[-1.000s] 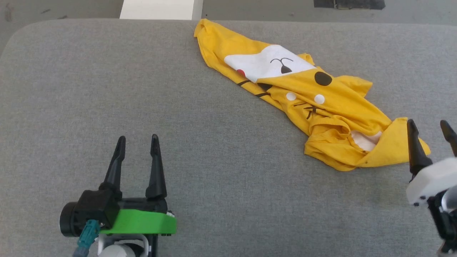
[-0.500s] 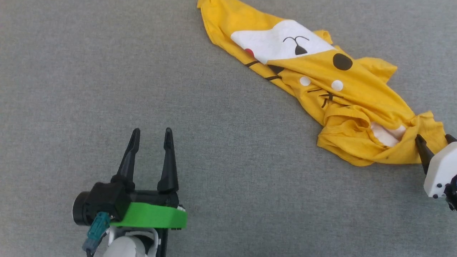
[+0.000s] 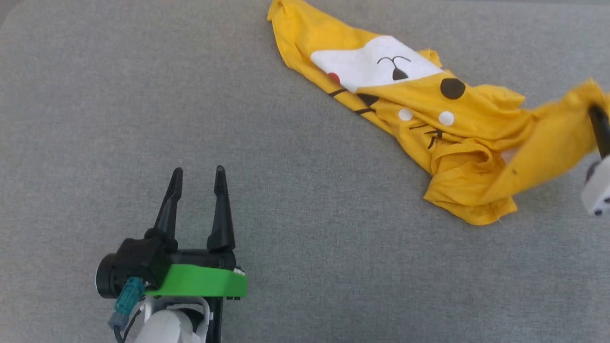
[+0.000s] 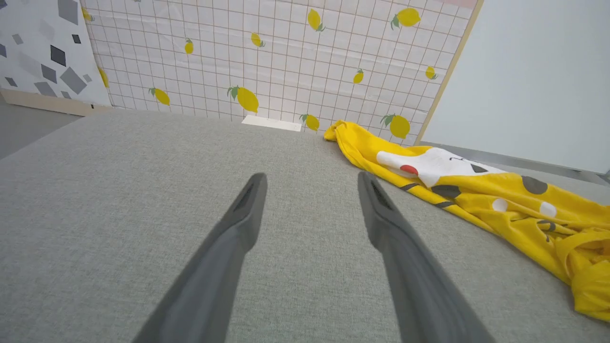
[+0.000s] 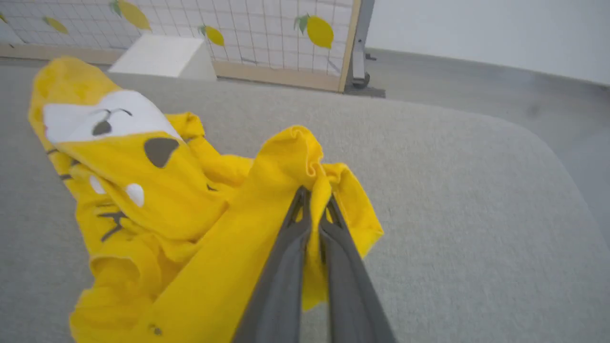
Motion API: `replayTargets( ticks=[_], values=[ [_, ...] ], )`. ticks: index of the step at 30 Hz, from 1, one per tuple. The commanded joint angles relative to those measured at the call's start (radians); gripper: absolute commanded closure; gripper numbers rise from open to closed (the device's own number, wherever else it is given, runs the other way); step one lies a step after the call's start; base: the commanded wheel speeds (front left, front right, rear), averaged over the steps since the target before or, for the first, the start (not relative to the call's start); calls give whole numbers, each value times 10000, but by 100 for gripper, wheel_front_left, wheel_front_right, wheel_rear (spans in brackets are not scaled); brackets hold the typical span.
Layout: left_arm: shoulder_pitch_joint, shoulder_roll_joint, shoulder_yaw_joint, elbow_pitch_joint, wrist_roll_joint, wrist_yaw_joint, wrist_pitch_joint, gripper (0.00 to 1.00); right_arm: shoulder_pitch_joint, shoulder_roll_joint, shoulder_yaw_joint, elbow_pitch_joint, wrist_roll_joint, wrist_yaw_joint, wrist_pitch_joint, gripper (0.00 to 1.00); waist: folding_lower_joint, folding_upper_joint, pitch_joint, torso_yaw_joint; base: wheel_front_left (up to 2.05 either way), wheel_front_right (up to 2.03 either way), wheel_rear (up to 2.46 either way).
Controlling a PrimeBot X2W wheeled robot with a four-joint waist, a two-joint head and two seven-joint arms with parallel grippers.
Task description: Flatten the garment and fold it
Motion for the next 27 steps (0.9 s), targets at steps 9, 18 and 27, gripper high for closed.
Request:
replayTargets(
  ticks=[9,18,27],
  values=[
    [707,-201,483,16,3,-211,-47,0,-2266,783,4252,-1578,911,-15,465,100,0,-1,-1499,270,0,0,0],
    [1310,-542,692,-247,176,-140,-47,0,-2181,2091,8885,112,2281,-15,676,100,0,-1,-1420,1374,0,0,0],
    [1351,-876,692,-52,268,-406,-47,0,-1146,2188,10344,2694,2362,-15,32,0,0,-1,-1234,2345,0,0,0]
  ],
)
